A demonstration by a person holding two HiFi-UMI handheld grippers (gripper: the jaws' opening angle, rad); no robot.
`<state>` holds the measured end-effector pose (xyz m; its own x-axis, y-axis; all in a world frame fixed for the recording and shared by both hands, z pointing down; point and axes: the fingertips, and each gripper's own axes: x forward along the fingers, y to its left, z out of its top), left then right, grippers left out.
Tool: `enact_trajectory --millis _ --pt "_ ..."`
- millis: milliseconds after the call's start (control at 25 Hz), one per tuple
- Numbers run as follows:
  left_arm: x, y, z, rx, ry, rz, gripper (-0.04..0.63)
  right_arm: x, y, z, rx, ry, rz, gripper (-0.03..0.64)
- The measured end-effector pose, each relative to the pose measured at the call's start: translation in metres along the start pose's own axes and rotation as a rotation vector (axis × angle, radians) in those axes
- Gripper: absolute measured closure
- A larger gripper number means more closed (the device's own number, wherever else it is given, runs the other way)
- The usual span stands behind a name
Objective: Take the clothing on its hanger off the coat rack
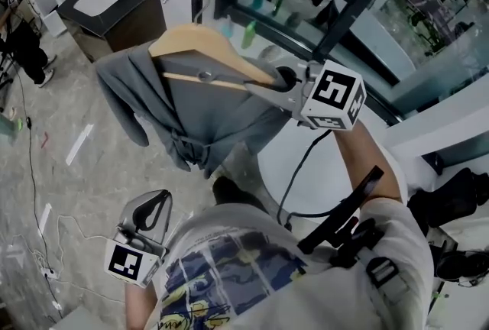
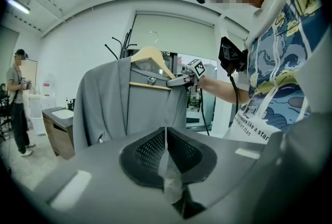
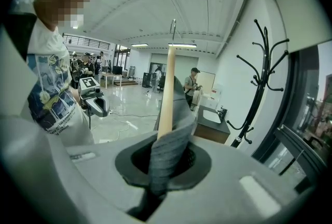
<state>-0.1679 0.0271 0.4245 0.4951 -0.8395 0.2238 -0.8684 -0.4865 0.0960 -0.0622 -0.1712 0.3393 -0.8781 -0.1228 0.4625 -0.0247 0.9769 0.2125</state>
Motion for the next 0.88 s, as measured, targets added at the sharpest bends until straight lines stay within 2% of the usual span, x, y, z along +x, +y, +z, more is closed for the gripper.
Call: enact_trajectory --millis 400,880 --pt "-0.004 -0.010 -0.008 -0.007 -0.006 -0.015 0.577 -0.001 0.043 -0.012 0.014 0.006 0.017 0.609" --pt "-0.006 -0.011 -0.010 -0.010 -0.007 -0.029 0.577 0.006 0.070 -0.017 0.018 0.017 0.039 0.609"
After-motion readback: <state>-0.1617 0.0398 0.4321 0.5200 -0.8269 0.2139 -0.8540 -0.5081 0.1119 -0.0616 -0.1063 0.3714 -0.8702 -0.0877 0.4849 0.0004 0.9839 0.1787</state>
